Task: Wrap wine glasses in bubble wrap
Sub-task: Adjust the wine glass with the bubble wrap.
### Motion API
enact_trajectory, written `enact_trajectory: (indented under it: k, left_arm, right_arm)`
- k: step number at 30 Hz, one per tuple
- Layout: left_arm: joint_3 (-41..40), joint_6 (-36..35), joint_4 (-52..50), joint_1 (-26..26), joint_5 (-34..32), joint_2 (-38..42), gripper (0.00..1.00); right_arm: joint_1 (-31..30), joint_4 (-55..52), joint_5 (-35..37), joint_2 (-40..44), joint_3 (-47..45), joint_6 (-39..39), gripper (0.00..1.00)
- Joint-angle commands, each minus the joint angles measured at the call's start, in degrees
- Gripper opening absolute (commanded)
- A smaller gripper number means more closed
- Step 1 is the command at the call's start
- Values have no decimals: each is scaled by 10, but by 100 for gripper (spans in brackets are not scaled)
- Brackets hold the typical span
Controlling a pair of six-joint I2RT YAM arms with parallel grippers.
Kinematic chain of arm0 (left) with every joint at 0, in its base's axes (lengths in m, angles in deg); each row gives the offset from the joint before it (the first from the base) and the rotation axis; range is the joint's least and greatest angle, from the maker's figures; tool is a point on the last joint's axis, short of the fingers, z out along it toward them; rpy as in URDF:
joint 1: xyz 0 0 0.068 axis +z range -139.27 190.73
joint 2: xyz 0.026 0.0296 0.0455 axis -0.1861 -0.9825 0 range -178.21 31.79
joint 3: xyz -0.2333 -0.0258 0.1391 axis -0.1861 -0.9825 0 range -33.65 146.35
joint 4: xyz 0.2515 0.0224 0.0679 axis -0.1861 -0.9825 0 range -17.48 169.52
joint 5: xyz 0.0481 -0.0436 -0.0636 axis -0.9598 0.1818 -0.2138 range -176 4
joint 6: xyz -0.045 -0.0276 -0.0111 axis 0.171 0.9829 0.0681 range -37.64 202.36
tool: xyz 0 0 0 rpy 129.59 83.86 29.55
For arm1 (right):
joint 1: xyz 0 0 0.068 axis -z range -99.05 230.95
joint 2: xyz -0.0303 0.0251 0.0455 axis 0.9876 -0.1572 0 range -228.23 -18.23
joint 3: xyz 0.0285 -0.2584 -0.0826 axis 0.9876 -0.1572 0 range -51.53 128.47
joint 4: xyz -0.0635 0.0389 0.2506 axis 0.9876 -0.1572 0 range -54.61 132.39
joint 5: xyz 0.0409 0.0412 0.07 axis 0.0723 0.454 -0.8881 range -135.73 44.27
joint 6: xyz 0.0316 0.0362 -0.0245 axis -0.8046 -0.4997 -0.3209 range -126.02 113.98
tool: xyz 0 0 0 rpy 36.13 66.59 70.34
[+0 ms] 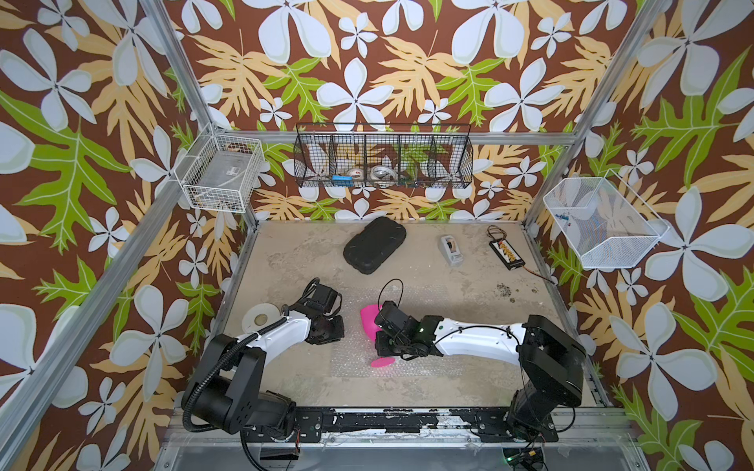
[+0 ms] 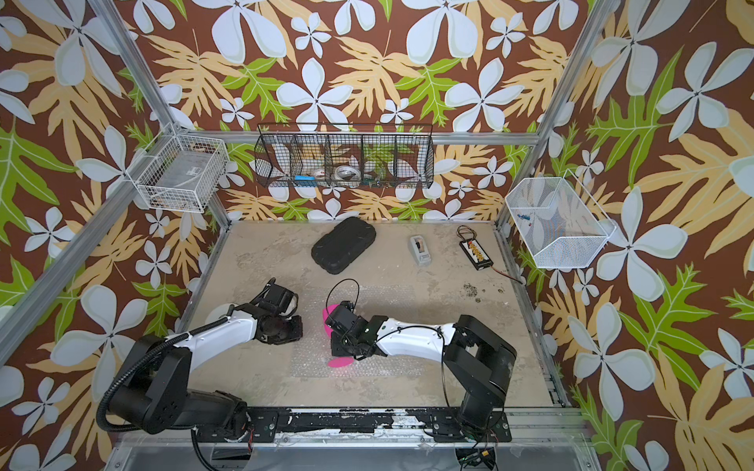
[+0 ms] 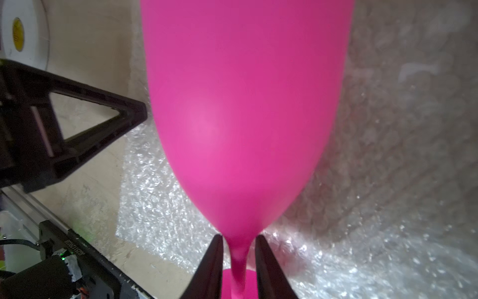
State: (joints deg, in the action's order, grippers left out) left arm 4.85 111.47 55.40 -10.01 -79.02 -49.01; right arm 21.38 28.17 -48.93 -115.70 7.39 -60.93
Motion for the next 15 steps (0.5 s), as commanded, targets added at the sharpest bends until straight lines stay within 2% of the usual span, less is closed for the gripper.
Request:
enact_trajectory:
  k: [1,4,10,15]
  left_arm:
    - [0,15,8,2,15,15,17]
    - [-2,17,8,1,20,33,9]
    - [4,14,4,2,23,49,0]
    - [17,8,-5,1,26,58,0]
  right_arm:
    - [0,4,-15,13,1,-2,31]
    - [0,3,-22,28,3,-2,33]
    - [12,-8,-23,48,1,9,37]
    - [23,-12,-21,68,-2,12,37]
